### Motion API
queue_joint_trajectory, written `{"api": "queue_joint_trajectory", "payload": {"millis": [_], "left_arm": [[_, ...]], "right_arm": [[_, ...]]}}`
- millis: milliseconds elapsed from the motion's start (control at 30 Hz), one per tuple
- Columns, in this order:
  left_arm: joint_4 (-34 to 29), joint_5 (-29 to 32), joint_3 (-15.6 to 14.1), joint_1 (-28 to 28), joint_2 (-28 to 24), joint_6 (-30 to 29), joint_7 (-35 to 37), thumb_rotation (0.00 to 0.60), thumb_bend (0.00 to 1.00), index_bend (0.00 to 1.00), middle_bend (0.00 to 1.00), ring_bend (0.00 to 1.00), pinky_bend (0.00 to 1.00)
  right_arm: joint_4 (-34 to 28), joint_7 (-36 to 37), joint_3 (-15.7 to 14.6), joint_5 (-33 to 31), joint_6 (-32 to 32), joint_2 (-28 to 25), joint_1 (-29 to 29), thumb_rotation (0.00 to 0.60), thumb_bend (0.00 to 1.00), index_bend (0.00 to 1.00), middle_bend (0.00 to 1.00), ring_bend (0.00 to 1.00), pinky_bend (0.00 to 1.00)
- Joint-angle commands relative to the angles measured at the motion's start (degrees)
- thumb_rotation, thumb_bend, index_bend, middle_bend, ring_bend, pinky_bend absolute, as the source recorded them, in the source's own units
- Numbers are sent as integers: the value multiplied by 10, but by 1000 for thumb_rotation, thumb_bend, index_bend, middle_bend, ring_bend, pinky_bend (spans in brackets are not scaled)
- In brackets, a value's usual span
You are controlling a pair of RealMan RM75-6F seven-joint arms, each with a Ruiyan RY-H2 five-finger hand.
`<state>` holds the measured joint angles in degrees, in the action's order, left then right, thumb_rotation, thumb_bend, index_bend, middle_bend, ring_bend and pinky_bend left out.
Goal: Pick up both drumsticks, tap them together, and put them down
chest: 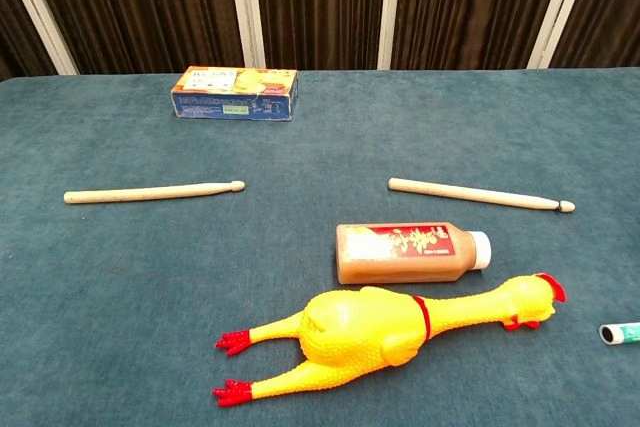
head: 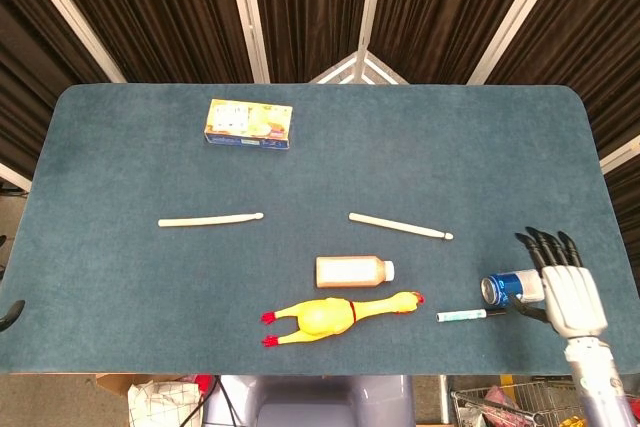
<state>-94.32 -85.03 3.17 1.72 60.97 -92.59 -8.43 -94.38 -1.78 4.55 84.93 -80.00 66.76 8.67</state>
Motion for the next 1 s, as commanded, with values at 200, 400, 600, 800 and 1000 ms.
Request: {"api": "queue_joint_trajectory", "payload": {"millis": [200,400,600,800,1000], "left_arm": [[4,12,7,-3,2,4,-2,600,319,109,20,0,0],[9,6,8,-10,3,8,-11,600,322,109,20,0,0],[6,0,11,-18,5,12,-13,600,324,109,20,0,0],[10,2,11,-21,8,16,-16,600,327,109,21,0,0],[16,8,10,-26,13,28,-21,600,327,109,21,0,0]], "right_arm": [[-25,-90,70,-111,132,33,104,600,231,215,176,153,42],[4,-183,111,-235,202,90,180,600,230,236,213,177,42],[39,-282,124,-334,220,153,243,600,230,248,239,184,42],[79,-356,140,-423,199,218,294,600,230,321,333,222,42],[113,-396,138,-451,176,262,323,600,239,379,398,245,42]]}}
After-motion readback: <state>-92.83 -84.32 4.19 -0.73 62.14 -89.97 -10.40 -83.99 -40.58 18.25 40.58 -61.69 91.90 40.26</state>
